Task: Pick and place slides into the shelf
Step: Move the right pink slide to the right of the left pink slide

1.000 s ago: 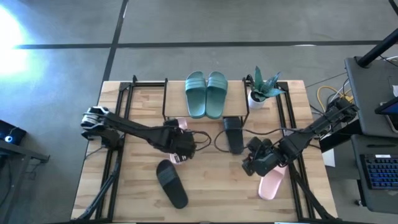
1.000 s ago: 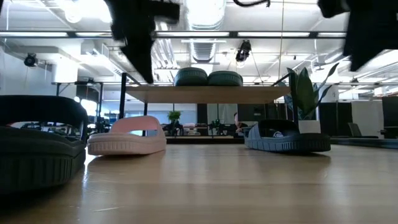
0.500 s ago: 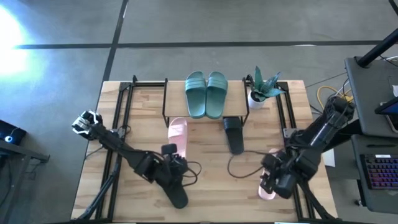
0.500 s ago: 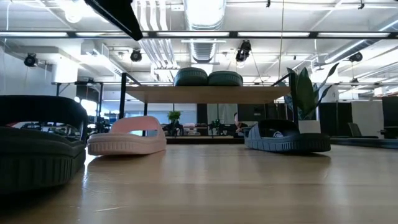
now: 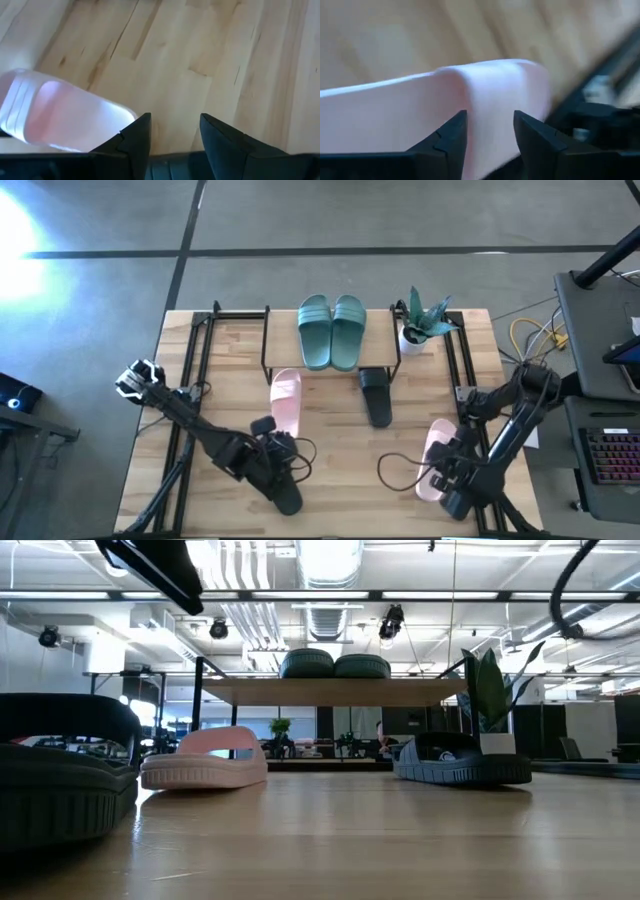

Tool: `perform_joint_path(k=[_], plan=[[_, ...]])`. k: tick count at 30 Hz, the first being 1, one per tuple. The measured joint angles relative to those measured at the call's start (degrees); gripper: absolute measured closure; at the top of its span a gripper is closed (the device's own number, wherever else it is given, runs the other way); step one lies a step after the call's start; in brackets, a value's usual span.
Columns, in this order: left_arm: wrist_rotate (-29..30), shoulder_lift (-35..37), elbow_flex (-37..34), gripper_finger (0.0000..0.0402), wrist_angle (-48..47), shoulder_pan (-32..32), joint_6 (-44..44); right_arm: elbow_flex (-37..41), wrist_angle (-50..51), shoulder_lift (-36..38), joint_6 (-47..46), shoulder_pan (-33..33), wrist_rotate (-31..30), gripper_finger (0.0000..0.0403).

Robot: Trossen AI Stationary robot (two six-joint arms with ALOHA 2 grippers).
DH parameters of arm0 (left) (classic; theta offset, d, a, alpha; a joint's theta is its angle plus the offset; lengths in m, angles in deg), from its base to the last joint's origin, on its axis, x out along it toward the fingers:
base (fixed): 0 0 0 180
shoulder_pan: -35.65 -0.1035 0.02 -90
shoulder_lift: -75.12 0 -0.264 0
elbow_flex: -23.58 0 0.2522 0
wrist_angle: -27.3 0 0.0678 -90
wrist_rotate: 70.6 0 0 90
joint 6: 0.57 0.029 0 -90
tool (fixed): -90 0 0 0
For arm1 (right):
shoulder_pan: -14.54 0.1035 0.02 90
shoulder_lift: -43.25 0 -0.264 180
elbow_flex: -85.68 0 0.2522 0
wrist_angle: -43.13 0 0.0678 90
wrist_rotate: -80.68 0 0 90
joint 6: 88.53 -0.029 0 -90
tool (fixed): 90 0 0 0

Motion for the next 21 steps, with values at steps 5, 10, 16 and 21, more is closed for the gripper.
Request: perform_joint_path(k=[5, 10, 16, 21], plan=[[0.1, 0.0, -1.2, 0.0247, -0.5, 0.4, -3.2, -0.9, 8.0, -5.5, -1.9, 0.2, -0.1, 0.0255], [-0.3, 0.0, -3.4, 0.0247, -0.6, 0.9, -6.9, 0.4, 3.9, -7.2, 1.3, 0.1, 0.3, 0.0257], [-1.2, 0.0, -3.7, 0.0247, -0.6, 1.3, -9.1, 2.7, 2.2, -7.4, -1.1, 0.1, 1.4, 0.0278], [-1.3, 0.0, -3.7, 0.0247, -0.7, 1.2, -9.5, 4.7, 1.8, -7.4, -2.5, 0.1, 1.4, 0.0324]])
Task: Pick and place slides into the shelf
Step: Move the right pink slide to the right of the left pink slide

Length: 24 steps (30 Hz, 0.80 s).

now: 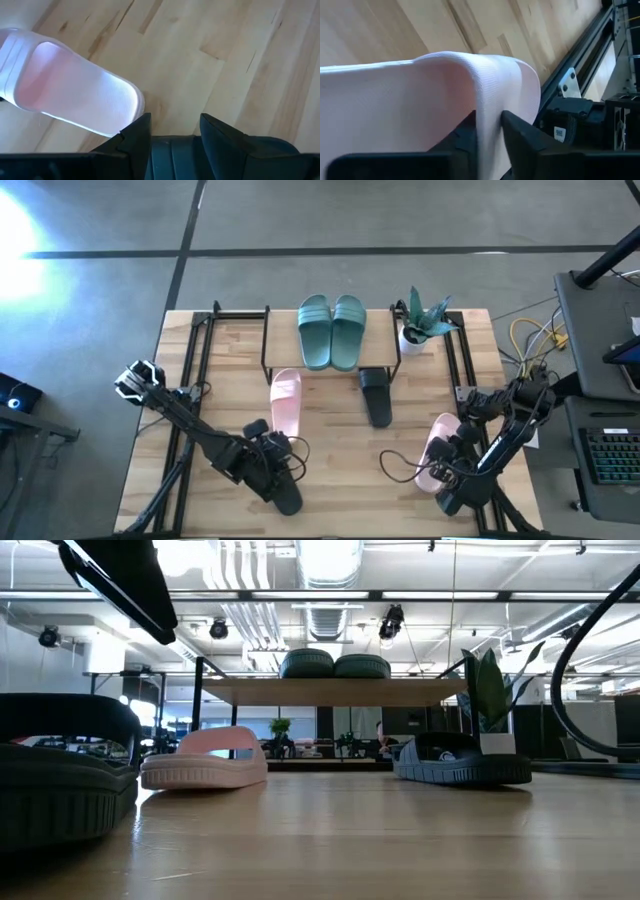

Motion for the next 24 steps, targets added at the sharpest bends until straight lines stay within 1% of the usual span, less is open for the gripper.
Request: perform_joint_path(k=[4, 5, 8, 11, 14, 16, 19, 21, 24], plan=[[-0.1, 0.0, 0.3, 0.0247, -4.3, 0.5, -5.4, 0.4, -0.3, 0.0, 0.0, 0.0, 0.0, 0.0378], [-0.4, 0.1, 0.3, 0.0247, -5.2, 0.9, -6.4, 0.3, -0.6, 0.2, 0.0, 0.0, -0.1, 0.0386], [-3.0, 0.2, 0.3, 0.0247, -8.0, 2.4, -9.2, -1.0, -3.8, 1.4, 0.1, -0.1, -2.0, 0.0392], [-7.2, 0.2, 0.3, 0.0247, -9.1, 4.0, -11.8, -4.0, -6.8, 2.9, 0.3, -0.3, -7.0, 0.0393], [-8.9, 0.2, 0.3, 0.0247, -9.3, 5.6, -16.2, -8.7, -6.9, 4.0, 3.0, -0.8, -14.5, 0.0393], [-8.9, 0.2, 0.3, 0.0247, -10.2, 6.7, -20.1, -12.4, -6.9, 4.3, 7.1, -1.8, -20.1, 0.0393], [-8.8, 0.2, 0.3, 0.0247, -12.6, 8.5, -25.5, -17.4, -7.3, 4.3, 17.2, -4.6, -27.5, 0.0393], [-8.8, 0.2, 0.3, 0.0247, -13.9, 9.7, -29.0, -19.8, -9.5, 4.3, 25.4, -7.8, -30.0, 0.0394], [-8.8, 0.2, 0.3, 0.0247, -15.4, 11.4, -33.9, -21.4, -16.1, 4.2, 38.0, -14.0, -30.5, 0.0394]])
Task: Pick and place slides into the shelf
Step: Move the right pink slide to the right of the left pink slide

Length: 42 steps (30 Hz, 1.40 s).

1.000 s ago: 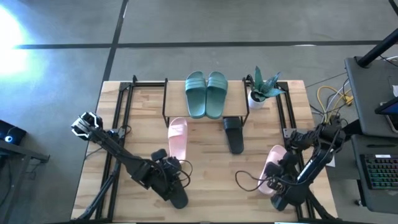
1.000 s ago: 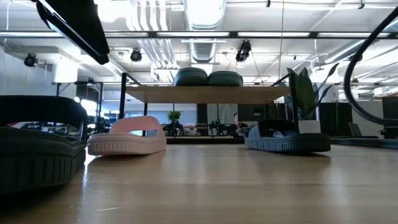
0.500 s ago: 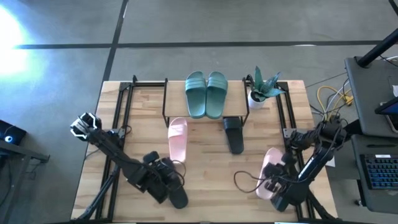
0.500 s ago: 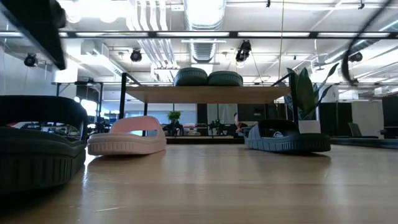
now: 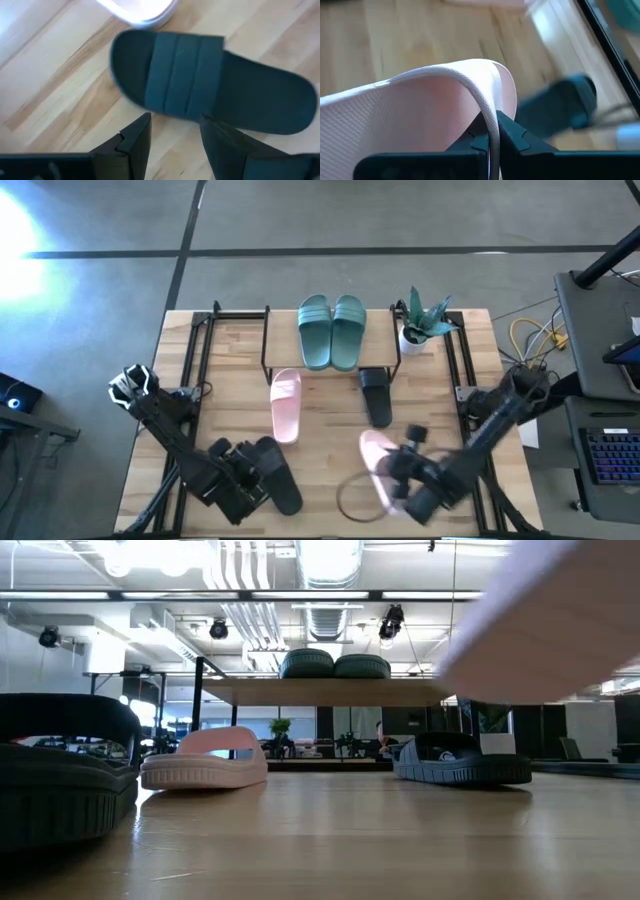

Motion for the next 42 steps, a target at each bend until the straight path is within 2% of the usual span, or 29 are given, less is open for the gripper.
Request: perform_joint_path(k=[8, 12, 14, 20, 25, 30, 35, 42], plan=[[0.3, 0.0, 0.0, 0.0247, -1.0, 4.6, -11.1, 1.8, -24.2, -0.7, 26.8, -17.0, 1.8, 0.0394], [1.3, 0.0, 0.0, 0.0247, -1.0, 6.2, -15.4, 1.8, -35.2, -2.6, 42.6, -21.8, 5.9, 0.0394], [1.3, 0.0, 0.0, 0.0247, -1.0, 6.6, -16.7, 1.8, -38.3, -4.0, 46.5, -23.5, 5.6, 0.0394], [1.3, 0.0, 0.0, 0.0247, -1.0, 7.1, -16.8, 1.8, -36.0, -8.8, 40.6, -30.2, 5.2, 0.0394], [1.3, 0.0, 0.0, 0.0247, -3.1, 7.1, -16.7, 0.4, -40.5, -11.8, 41.8, -32.0, 6.5, 0.0393], [1.1, 0.0, 0.0, 0.0247, -4.6, 7.1, -16.7, -3.0, -40.6, -16.9, 44.2, -33.0, 6.5, 0.0376], [1.0, 0.0, 0.0, 0.0247, -4.9, 7.1, -16.8, -6.6, -40.4, -21.7, 43.9, -32.9, 6.5, 0.0340], [-2.0, 0.0, 0.0, 0.0247, -5.0, 7.1, -16.7, -11.6, -33.1, -24.2, 38.7, -32.9, 8.0, 0.0252]])
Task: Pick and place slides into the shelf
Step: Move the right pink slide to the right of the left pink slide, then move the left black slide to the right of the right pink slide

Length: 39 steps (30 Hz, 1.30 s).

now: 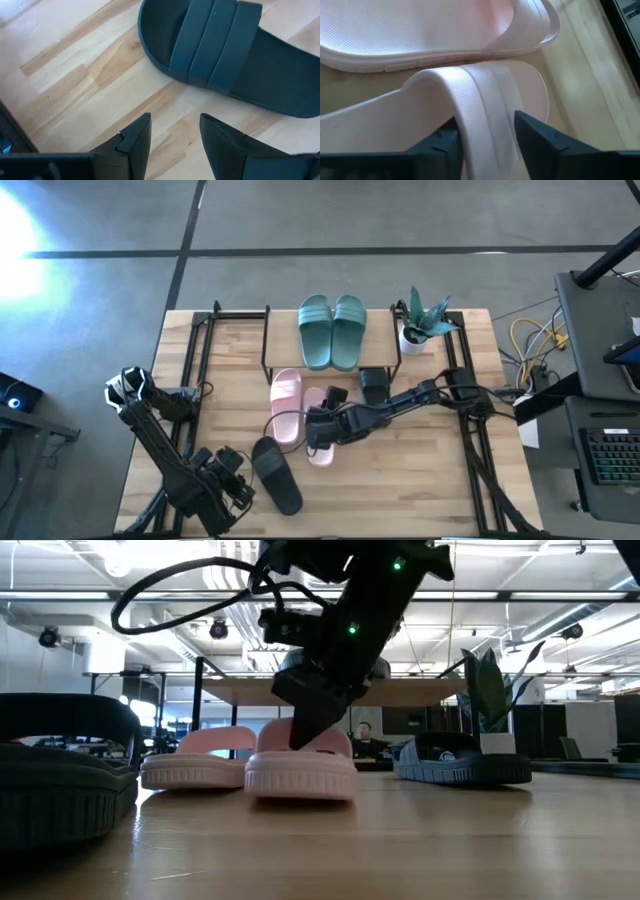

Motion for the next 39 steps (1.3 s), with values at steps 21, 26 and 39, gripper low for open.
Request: perform_joint_path(k=[21, 26, 39], plan=[[1.7, -1.2, -0.3, 0.0247, 7.2, -0.5, 11.1, -3.9, 9.6, 12.0, 2.4, 3.5, 4.2, 0.0175], [1.9, -2.8, -0.3, 0.0247, 11.8, -0.6, 11.1, -3.8, 15.6, 18.1, 0.9, 7.1, 4.2, 0.0175], [7.3, -6.3, 3.8, 0.0247, 16.8, -4.5, 17.3, -3.6, 40.8, 28.5, -24.9, 22.0, -7.4, 0.0175]])
